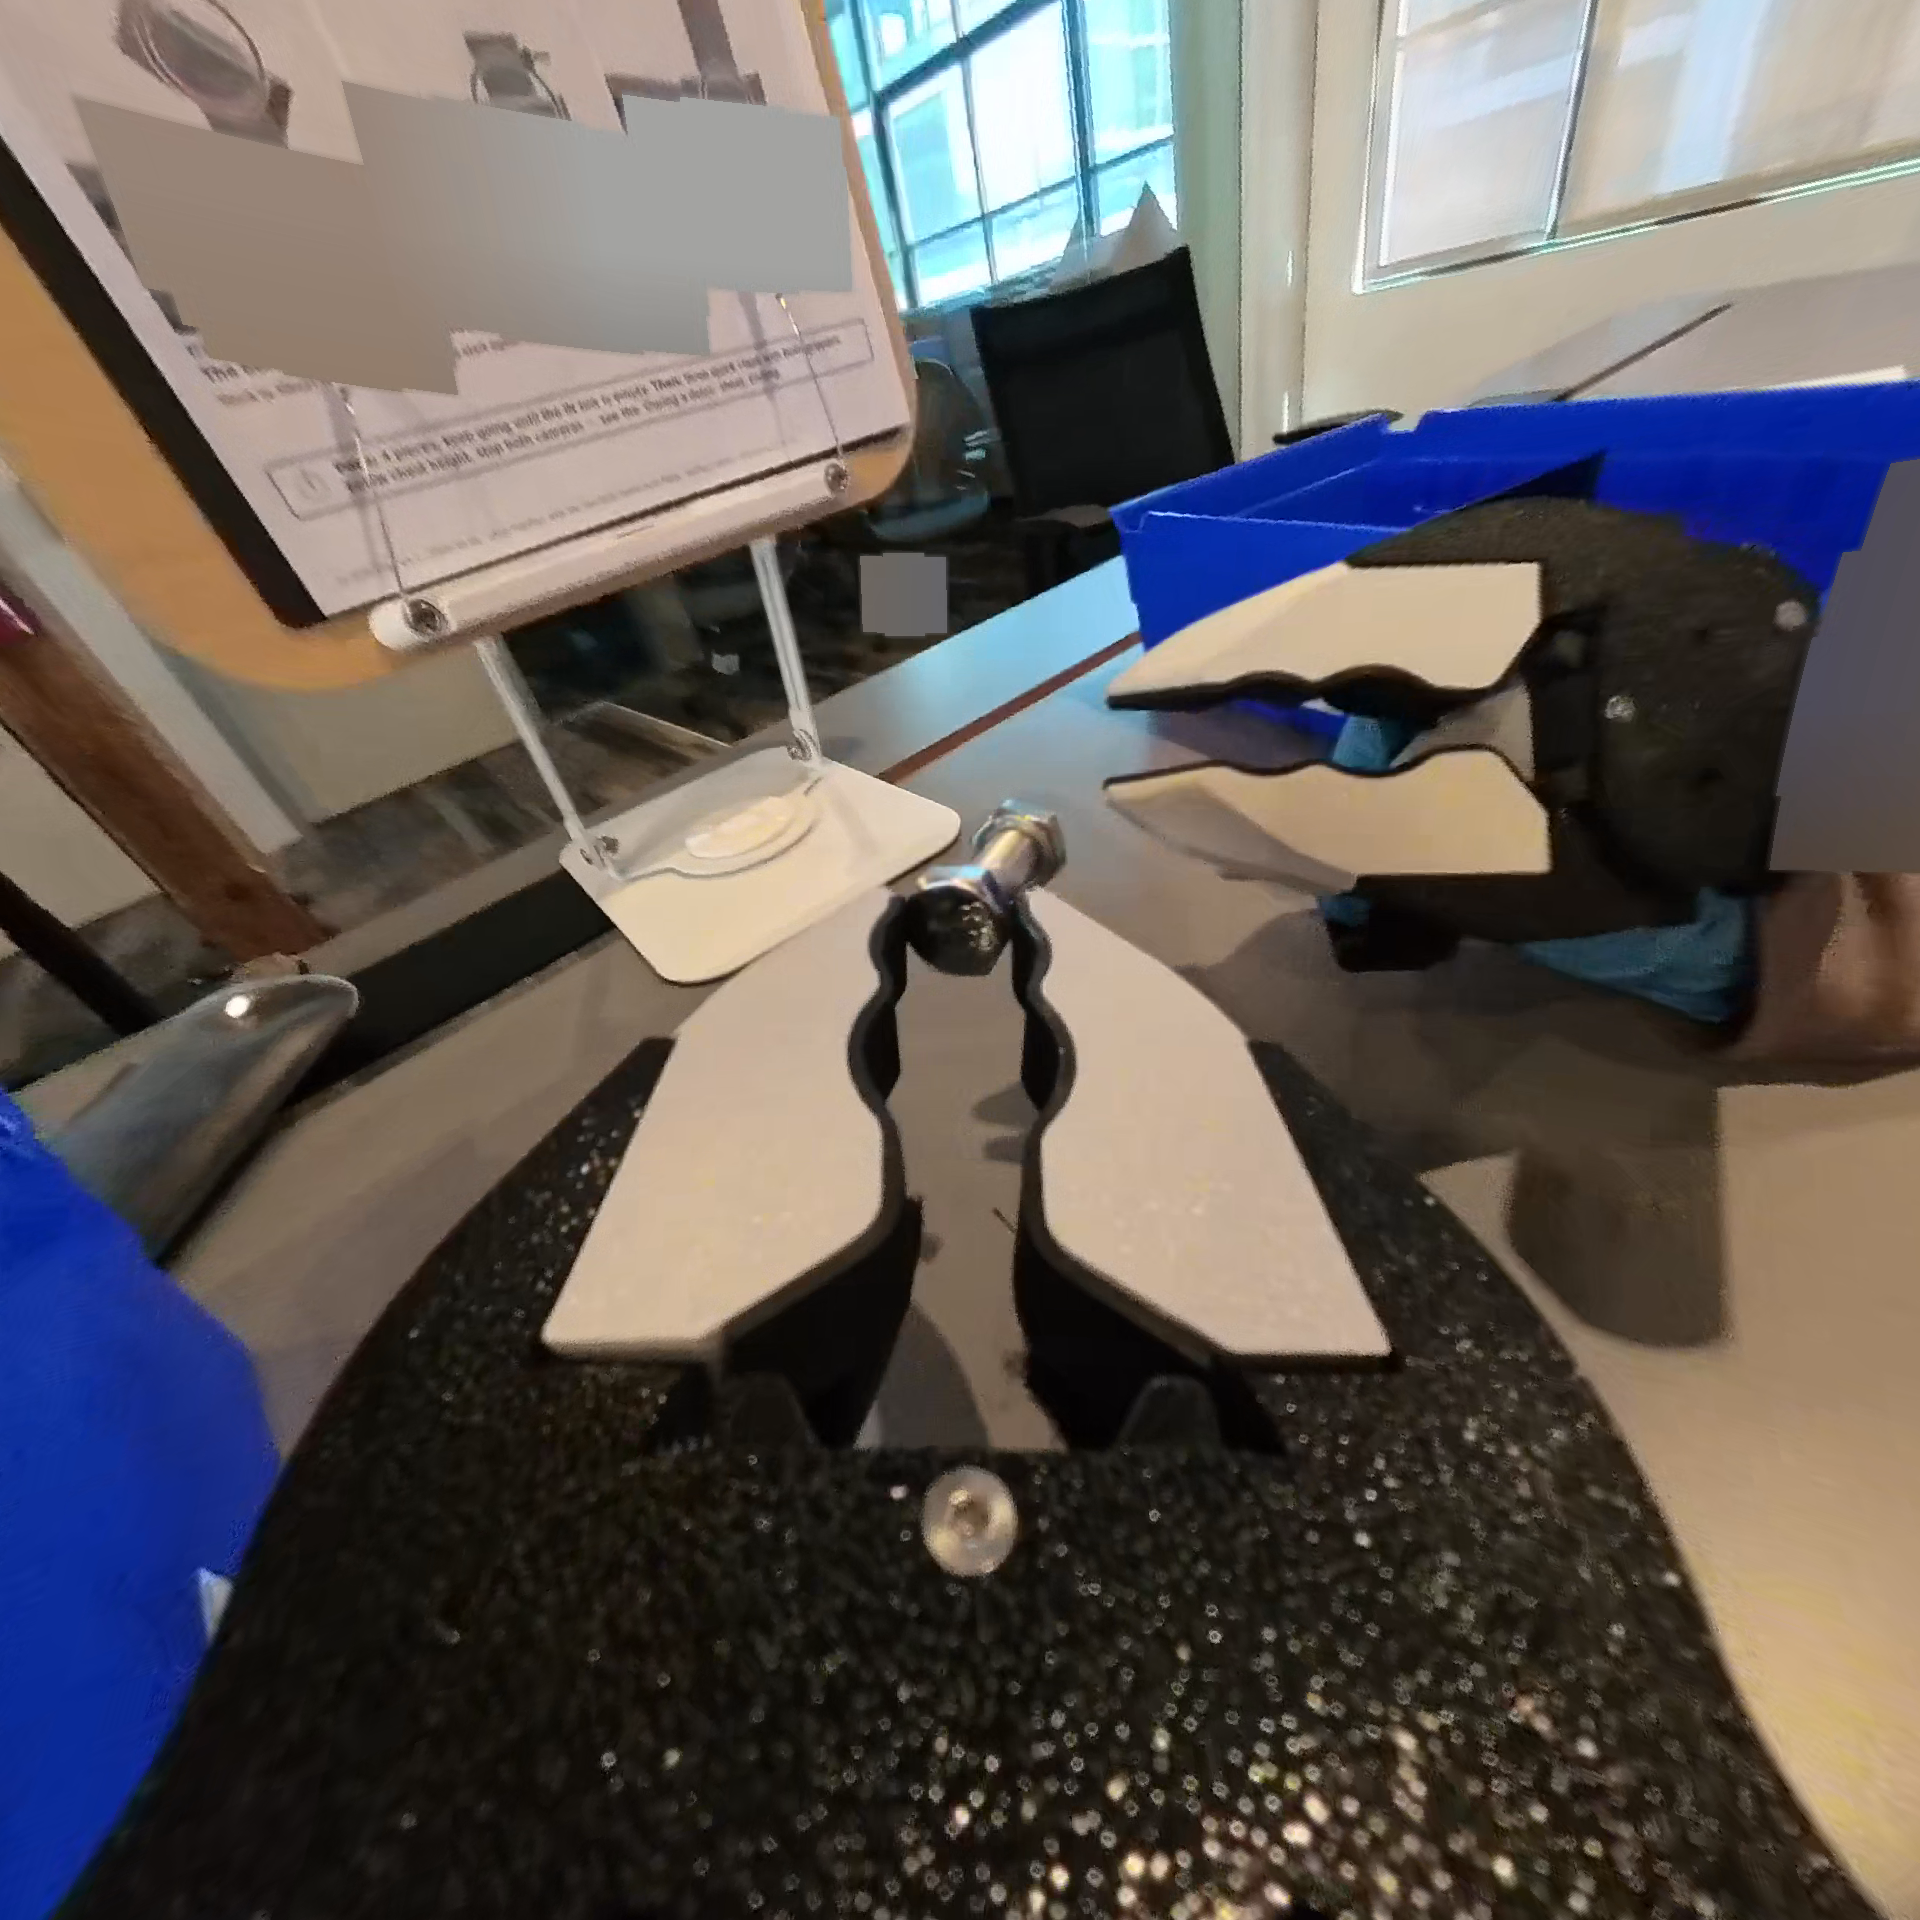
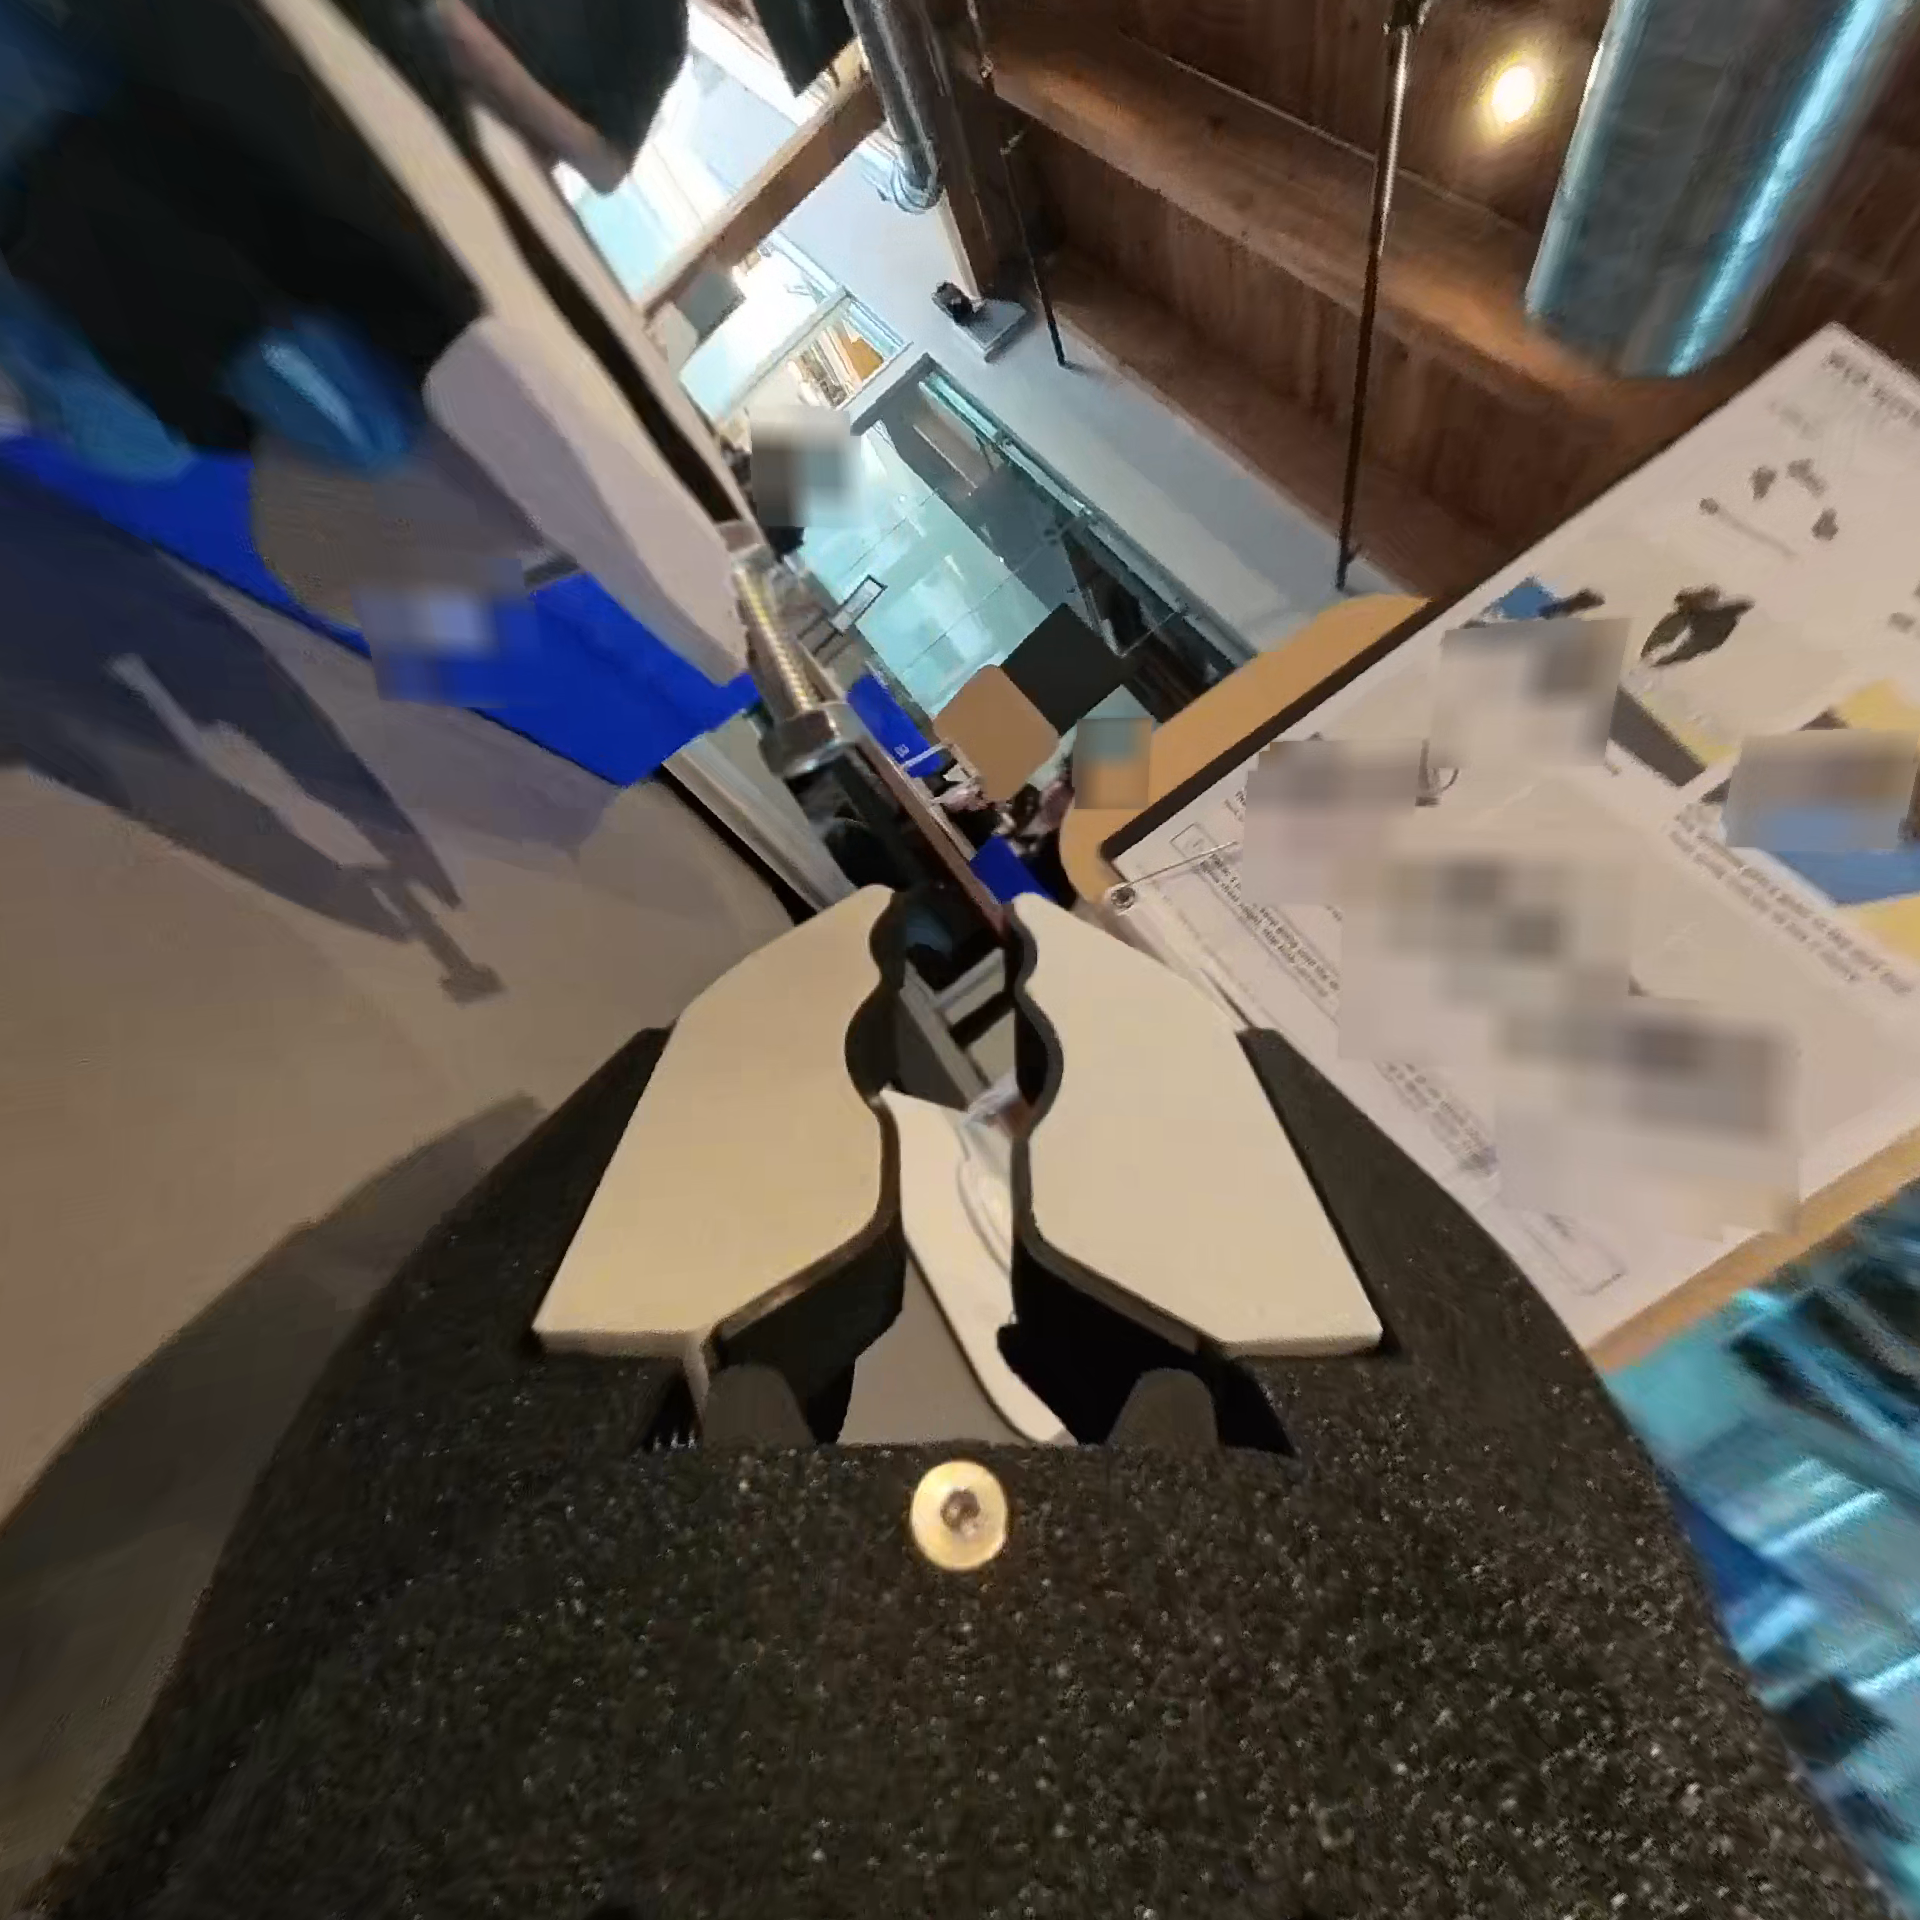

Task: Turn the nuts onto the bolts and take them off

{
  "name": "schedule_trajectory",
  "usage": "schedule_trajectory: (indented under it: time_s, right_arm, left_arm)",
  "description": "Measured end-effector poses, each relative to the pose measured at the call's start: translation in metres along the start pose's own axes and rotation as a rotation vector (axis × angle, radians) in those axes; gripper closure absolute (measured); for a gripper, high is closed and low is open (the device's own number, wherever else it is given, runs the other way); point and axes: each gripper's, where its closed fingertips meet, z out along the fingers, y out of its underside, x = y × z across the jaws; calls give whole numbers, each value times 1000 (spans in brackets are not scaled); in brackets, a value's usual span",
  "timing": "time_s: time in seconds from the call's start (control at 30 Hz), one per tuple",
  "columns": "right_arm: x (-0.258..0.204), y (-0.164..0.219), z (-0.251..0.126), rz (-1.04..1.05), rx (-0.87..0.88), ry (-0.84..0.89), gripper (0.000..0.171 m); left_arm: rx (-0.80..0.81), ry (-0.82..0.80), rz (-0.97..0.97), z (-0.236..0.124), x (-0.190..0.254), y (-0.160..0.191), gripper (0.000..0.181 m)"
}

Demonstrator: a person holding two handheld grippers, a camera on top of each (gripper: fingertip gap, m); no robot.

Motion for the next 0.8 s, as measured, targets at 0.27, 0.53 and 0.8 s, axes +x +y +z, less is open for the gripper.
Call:
schedule_trajectory:
  time_s: [0.27, 0.53, 0.8]
  right_arm:
    - [6, 6, -3, 264, -10, -37, 154]
    - [15, 27, 8, 464, -68, -20, 153]
    - [30, 41, 48, 529, -109, 105, 158]
  left_arm:
    - [26, -87, 105, -2, -4, 0, 162]
    - [10, -171, 91, 7, -8, 1, 162]
    - [63, -277, 154, 10, -12, -2, 162]
